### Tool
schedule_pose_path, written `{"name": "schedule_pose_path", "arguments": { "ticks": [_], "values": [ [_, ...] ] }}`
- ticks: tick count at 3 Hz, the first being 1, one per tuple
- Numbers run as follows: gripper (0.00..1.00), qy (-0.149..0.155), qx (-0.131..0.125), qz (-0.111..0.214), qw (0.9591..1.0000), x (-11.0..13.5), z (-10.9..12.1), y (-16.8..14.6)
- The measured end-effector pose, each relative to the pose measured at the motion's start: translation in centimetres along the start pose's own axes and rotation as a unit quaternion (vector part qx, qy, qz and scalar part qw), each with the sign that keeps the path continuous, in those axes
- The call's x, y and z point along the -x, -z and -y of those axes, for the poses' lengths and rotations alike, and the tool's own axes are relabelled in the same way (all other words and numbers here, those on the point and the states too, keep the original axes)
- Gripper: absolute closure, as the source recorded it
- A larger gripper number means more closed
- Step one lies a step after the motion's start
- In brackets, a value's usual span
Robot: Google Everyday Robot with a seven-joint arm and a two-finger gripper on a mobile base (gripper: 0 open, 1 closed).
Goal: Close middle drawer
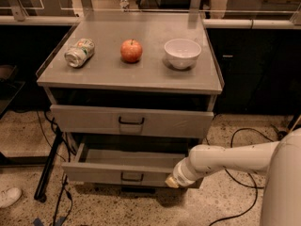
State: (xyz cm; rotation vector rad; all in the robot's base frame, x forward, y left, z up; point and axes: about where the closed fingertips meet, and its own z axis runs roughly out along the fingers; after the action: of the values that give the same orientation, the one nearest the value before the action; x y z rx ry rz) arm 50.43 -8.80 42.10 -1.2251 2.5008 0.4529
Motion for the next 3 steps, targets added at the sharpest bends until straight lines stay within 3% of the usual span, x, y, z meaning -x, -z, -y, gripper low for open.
{"name": "schedule_pose_path", "arguments": {
  "ticks": [3],
  "values": [
    [0.13,0.0,0.0,0.0,1.0,0.0,-0.01,-0.01]
  ]
}}
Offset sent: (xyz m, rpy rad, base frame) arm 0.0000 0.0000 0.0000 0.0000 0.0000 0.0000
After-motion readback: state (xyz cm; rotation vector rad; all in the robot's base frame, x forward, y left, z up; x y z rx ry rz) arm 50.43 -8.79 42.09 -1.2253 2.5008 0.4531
